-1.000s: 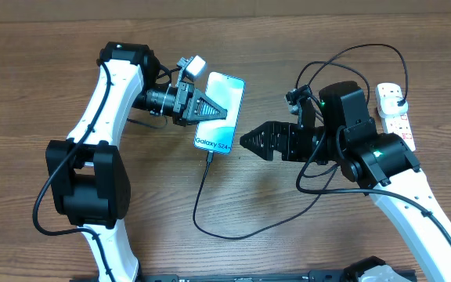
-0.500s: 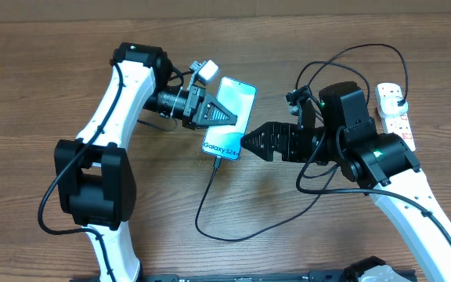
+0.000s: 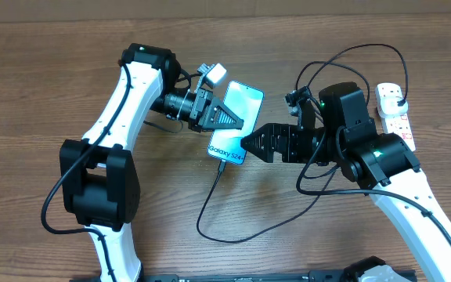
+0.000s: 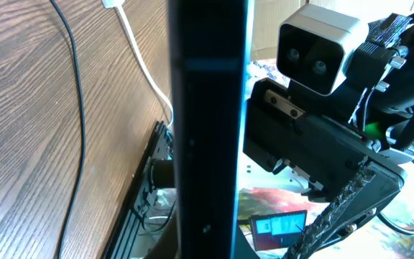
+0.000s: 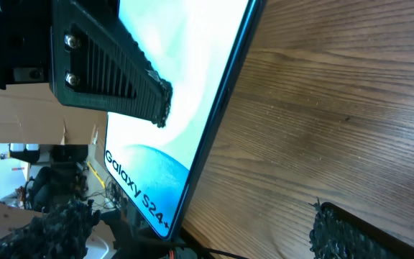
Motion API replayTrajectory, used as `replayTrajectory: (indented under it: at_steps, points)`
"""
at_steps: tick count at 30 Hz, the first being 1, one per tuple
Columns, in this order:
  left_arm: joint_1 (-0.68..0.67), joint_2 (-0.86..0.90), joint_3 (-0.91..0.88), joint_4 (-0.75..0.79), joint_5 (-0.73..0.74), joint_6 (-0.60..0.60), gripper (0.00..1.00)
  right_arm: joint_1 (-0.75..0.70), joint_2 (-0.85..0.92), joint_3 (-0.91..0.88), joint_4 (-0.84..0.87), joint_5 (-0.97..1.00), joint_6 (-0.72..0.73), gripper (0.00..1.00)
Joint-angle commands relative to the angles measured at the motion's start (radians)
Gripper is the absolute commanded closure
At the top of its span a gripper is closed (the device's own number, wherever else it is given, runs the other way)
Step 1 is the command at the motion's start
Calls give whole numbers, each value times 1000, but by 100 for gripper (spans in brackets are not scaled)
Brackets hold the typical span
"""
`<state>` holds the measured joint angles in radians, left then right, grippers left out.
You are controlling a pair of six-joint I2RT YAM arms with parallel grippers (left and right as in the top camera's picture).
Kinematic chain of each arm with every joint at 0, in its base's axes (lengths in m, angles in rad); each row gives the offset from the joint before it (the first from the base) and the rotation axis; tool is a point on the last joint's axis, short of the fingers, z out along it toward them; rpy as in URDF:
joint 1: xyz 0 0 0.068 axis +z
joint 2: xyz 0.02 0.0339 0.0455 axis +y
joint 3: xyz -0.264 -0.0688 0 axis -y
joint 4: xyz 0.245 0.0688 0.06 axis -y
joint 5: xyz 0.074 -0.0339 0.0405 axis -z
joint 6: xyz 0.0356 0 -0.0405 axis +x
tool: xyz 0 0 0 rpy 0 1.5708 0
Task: Plug charger to phone and switch on socket
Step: 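Move the right gripper toward the phone's right edge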
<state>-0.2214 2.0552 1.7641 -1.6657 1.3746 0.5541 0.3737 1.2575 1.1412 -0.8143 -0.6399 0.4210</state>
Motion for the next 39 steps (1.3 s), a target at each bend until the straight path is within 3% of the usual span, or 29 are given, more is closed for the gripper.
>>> replayTrajectory:
  at_steps: [1,15,24,39]
  points:
    - [-3,-31,5,-4,47,31,96,-5,2,18,-2,-6,-11,0]
    - [-3,-31,5,-6,115,121,96,-5,2,18,28,-97,-34,0]
    - [-3,-31,5,-7,119,123,96,-91,2,18,35,-188,-34,0]
    - [-26,-31,5,-24,143,128,96,-95,2,16,-16,-193,-79,0]
